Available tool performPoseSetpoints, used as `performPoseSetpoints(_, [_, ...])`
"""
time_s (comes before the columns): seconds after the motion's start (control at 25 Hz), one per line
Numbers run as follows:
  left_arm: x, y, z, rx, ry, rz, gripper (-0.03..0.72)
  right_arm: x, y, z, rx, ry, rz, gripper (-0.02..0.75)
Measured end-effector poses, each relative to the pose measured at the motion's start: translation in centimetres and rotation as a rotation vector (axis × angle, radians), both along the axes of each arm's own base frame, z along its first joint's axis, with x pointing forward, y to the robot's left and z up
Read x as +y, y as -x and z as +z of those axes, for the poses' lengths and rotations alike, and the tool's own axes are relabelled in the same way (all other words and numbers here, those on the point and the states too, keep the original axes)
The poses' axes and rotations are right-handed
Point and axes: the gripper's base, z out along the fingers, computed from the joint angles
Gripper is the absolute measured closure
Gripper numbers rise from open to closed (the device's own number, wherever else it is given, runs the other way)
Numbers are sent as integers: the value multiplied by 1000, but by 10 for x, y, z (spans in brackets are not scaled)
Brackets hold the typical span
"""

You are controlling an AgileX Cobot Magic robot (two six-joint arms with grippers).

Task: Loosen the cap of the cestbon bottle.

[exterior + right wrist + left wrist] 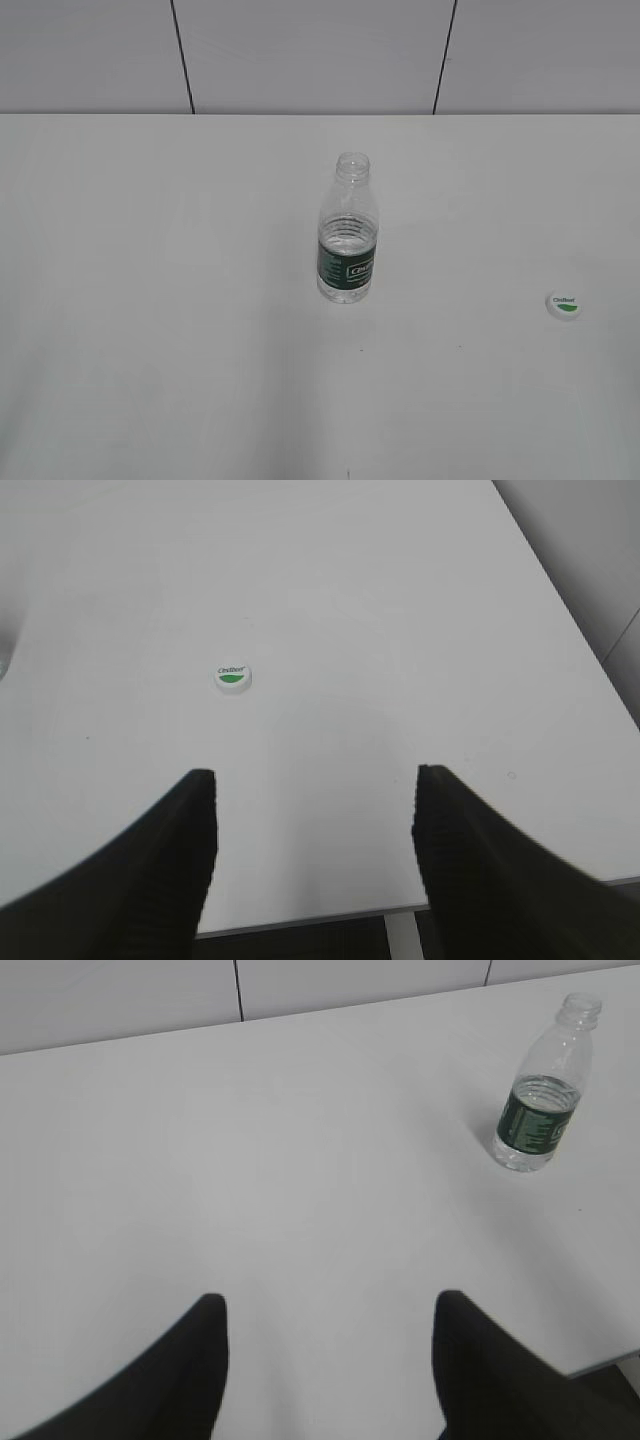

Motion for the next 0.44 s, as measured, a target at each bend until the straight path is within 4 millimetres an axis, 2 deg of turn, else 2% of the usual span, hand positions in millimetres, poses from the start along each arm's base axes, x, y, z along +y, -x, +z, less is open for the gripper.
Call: performPoseSetpoints(0.44, [0, 0, 0, 0, 0, 0, 314, 0, 0, 0, -1, 0, -1, 258])
